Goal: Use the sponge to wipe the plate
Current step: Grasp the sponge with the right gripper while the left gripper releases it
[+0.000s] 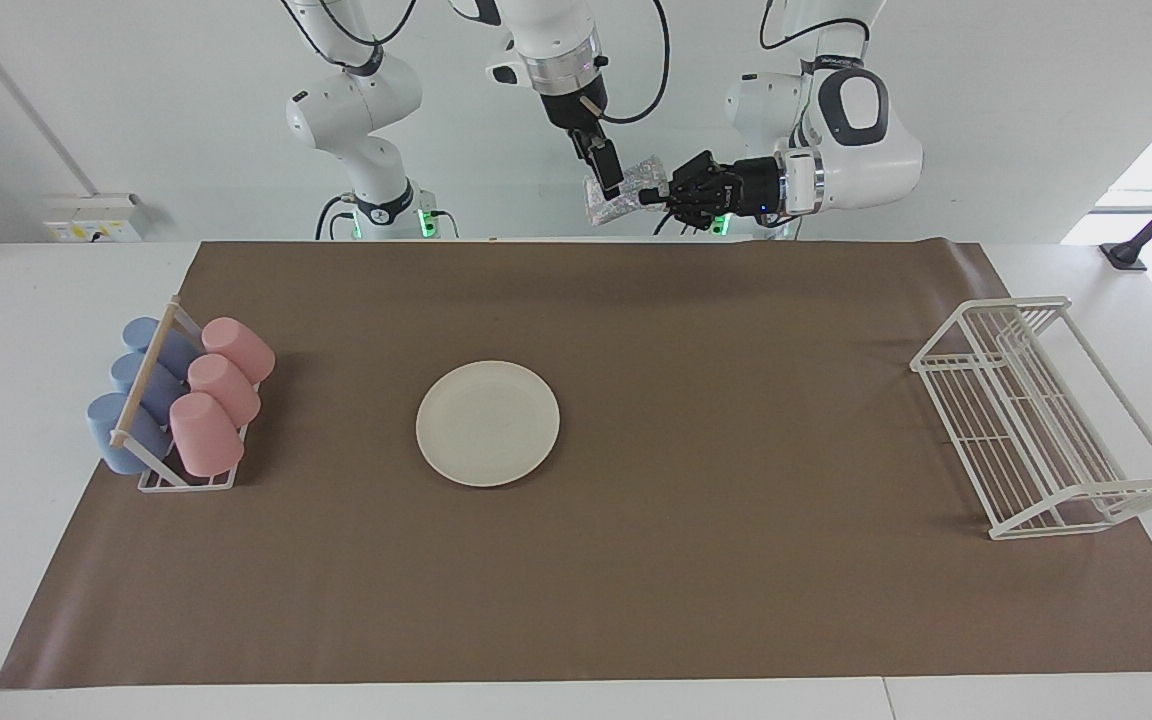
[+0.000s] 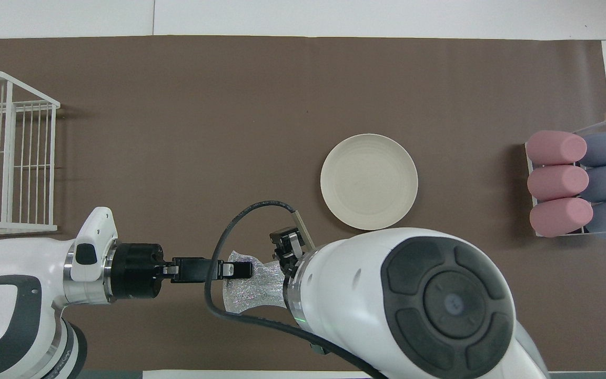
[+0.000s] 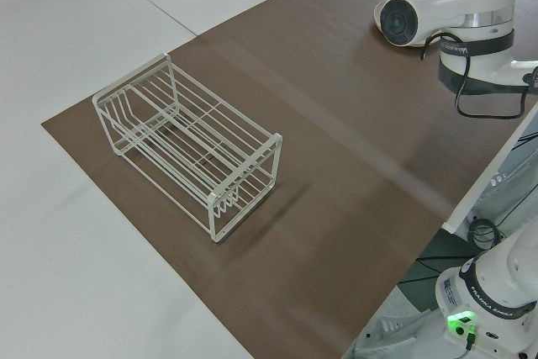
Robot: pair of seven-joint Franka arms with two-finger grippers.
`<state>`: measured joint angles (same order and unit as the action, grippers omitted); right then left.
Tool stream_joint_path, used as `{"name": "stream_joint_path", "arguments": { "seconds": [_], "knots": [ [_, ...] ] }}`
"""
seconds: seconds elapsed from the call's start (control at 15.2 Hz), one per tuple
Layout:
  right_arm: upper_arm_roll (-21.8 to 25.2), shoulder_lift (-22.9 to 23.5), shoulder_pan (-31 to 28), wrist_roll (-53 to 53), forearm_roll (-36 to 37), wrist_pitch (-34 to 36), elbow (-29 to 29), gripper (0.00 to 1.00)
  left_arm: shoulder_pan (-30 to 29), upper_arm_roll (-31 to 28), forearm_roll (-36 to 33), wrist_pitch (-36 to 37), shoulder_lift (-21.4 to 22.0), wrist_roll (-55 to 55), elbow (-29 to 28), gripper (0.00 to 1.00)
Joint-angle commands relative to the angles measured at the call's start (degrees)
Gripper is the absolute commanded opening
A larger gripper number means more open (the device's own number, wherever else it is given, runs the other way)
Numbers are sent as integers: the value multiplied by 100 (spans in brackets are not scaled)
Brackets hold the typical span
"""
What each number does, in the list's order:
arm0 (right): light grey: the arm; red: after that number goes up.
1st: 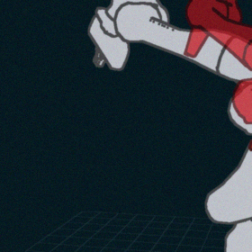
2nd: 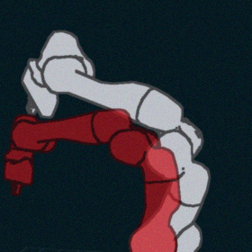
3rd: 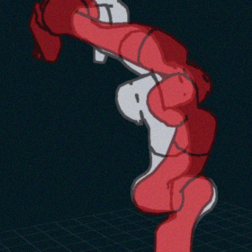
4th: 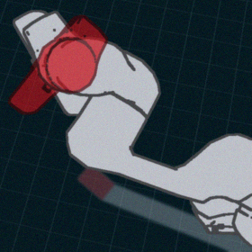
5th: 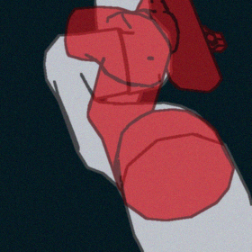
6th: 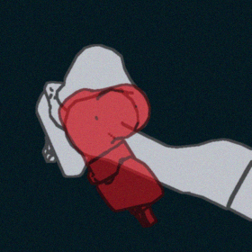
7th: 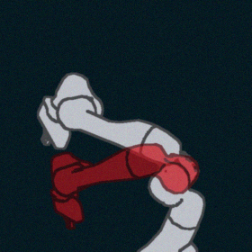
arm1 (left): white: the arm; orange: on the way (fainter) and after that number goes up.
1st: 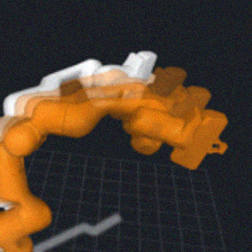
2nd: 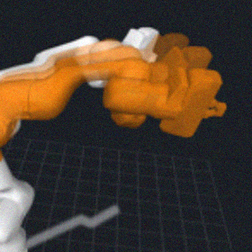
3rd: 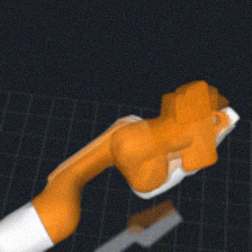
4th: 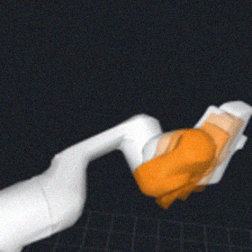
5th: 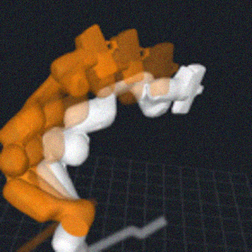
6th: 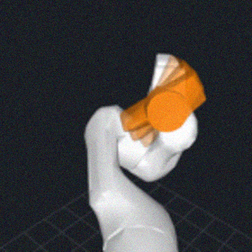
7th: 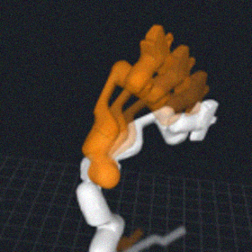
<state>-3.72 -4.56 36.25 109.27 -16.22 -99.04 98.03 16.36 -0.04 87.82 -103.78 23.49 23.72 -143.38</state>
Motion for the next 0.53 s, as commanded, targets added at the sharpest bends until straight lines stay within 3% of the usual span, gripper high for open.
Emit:
{"name": "stream_joint_path", "arguments": {
  "seconds": [0.0,0.46],
  "knots": [
    [2,-150,-66,339,-74,-72,190,100,78,-84,130,16,217,115,-207,0],
    [-6,-185,-22,1096,-136,-351,286,100,8,-84,130,157,261,115,-243,0]
  ]
}}
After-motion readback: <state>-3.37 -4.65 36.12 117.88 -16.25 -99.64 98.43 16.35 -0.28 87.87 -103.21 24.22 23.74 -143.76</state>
